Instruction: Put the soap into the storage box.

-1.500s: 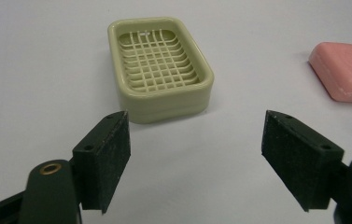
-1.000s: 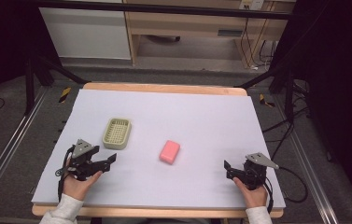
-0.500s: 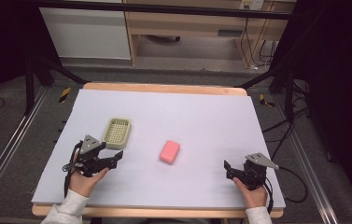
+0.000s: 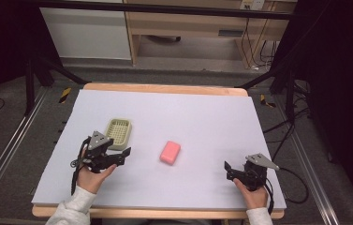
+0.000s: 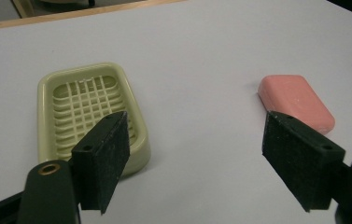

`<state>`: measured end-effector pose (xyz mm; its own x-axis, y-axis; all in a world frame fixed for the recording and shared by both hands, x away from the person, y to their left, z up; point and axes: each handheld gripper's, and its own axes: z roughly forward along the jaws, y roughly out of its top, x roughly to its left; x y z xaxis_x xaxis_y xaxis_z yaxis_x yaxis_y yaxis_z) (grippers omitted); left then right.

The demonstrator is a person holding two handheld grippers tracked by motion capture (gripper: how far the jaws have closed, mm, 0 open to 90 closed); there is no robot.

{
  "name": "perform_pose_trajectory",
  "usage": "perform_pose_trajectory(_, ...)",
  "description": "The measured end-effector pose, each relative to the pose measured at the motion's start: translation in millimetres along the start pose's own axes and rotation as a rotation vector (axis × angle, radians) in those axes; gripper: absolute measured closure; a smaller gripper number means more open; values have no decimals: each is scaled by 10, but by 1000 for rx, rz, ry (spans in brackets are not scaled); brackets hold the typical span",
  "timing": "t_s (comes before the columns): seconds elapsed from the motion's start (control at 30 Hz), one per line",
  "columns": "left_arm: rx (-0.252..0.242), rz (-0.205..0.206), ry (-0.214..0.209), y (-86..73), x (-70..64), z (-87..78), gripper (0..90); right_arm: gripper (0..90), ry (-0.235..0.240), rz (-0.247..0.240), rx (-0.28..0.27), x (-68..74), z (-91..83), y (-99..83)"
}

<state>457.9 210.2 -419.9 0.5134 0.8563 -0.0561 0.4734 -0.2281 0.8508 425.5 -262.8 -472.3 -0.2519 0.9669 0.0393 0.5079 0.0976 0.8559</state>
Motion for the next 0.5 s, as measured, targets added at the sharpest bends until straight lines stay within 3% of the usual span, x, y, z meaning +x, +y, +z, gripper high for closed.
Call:
perform_pose_trajectory(0.23,-12,-6,-12,61,-60,46,231,50,4,3,5,6,2,0)
perform_pose_trajectory(0.5,-13,20,-22,150,-163,120,227,50,3,5,3,-1,2,-2)
